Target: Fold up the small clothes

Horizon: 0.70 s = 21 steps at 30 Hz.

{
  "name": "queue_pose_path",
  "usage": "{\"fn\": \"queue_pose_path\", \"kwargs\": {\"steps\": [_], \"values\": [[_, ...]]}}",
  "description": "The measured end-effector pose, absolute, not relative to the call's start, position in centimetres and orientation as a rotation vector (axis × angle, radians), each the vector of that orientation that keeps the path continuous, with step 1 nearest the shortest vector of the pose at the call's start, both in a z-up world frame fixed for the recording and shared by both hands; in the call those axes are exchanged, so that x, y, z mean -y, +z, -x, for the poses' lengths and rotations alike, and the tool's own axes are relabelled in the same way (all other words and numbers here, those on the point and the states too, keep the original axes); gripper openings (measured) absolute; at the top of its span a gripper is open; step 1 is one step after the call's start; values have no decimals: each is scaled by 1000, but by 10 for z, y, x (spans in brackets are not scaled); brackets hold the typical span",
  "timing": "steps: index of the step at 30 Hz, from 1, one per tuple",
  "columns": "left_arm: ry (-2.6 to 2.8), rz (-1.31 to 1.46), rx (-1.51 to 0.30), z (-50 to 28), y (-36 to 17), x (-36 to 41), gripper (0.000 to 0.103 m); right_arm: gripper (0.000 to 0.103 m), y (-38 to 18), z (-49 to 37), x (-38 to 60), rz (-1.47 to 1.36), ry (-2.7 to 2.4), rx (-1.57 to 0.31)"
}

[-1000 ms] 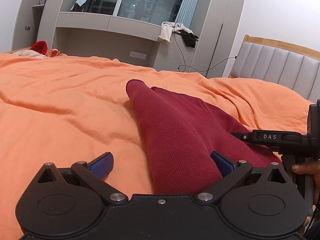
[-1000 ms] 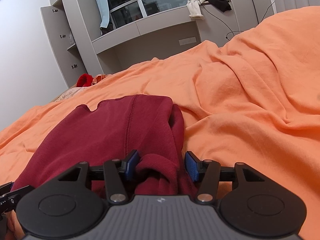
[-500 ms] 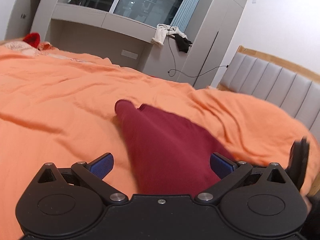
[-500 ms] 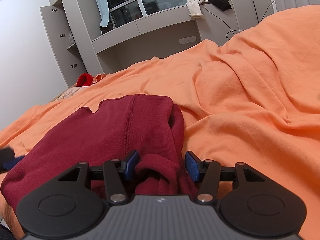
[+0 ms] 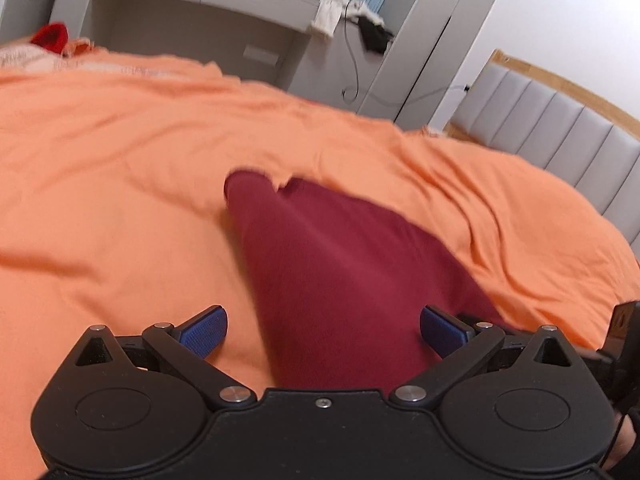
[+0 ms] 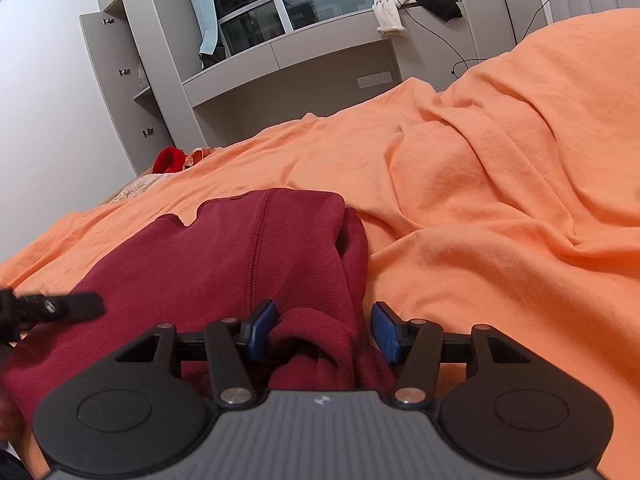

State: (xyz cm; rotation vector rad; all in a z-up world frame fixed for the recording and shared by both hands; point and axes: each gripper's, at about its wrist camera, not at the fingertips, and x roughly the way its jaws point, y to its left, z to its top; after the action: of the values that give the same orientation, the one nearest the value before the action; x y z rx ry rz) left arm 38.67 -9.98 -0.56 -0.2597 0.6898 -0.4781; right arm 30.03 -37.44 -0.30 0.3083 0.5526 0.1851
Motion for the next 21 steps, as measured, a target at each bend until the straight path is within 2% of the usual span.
{"fn": "queue_pose_path", "kwargs": {"steps": [4, 21], "values": [[-490, 262, -668, -387, -21, 99, 103, 59, -3, -300, 374, -309, 185, -552], [-497, 267, -656, -385, -25, 97, 103, 60, -4, -301, 373, -303, 183, -554]]}}
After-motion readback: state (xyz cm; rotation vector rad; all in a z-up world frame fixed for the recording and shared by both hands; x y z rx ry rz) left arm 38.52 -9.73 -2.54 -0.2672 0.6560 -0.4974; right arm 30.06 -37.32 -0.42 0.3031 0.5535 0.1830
